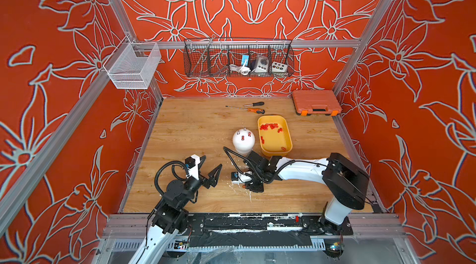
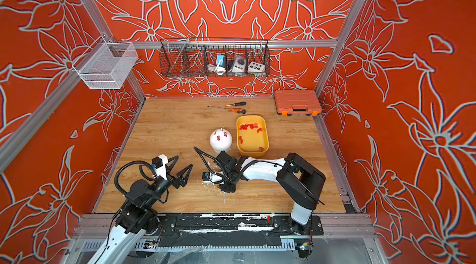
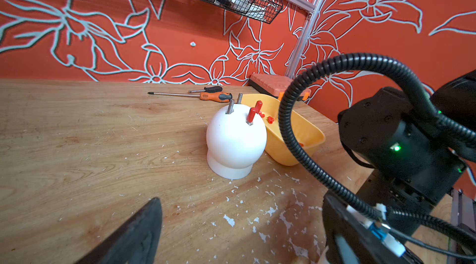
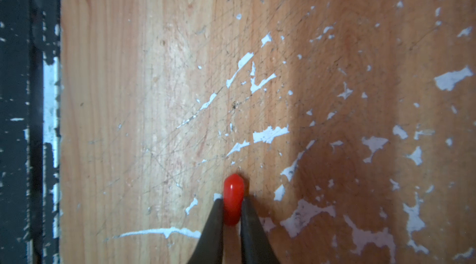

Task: Cover the protruding screws with screw protection sleeves
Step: Pick up the screw protection sleeve from the center of the board.

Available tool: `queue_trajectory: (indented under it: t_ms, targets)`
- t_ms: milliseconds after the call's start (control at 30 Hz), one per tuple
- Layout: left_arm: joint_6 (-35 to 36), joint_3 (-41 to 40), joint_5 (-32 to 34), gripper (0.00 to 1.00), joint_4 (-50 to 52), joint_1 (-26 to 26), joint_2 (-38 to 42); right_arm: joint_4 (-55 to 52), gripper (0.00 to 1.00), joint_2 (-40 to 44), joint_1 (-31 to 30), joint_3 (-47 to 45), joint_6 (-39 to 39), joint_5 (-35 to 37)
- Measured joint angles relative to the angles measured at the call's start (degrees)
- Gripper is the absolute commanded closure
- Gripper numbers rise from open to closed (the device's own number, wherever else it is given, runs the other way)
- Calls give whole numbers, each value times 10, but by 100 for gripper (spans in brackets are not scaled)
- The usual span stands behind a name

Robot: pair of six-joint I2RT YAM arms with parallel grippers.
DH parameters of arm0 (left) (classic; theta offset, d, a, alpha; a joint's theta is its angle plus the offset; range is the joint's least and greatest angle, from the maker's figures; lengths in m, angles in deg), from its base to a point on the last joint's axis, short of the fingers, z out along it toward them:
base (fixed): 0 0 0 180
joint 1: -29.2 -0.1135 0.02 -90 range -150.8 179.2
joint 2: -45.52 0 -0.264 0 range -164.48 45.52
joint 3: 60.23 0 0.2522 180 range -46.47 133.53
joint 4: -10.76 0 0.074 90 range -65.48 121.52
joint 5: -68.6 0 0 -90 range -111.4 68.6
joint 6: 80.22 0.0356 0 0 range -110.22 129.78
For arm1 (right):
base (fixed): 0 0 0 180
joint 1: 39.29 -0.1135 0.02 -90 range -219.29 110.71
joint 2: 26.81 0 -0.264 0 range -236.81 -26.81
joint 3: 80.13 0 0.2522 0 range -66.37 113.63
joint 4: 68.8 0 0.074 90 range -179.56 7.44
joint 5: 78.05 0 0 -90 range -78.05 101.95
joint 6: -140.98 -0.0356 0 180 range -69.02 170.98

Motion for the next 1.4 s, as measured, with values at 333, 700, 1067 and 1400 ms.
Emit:
queue_trajectory:
  t_ms: [333,700,1067,1400]
  targets:
    - [-10,0,-18,4,-30,0,-12,26,100,81,39,-39,-28,-70]
    - [-55,50,-173,32,-326,-1,-303,285,100,249,179,-87,-243,-370]
    - [-9,163,-350,34,-432,64,-438,308,100,292,179,-87,-285,-438]
    - [46,187,-374,50,-392,92,-457,308,100,296,179,-87,-286,-441]
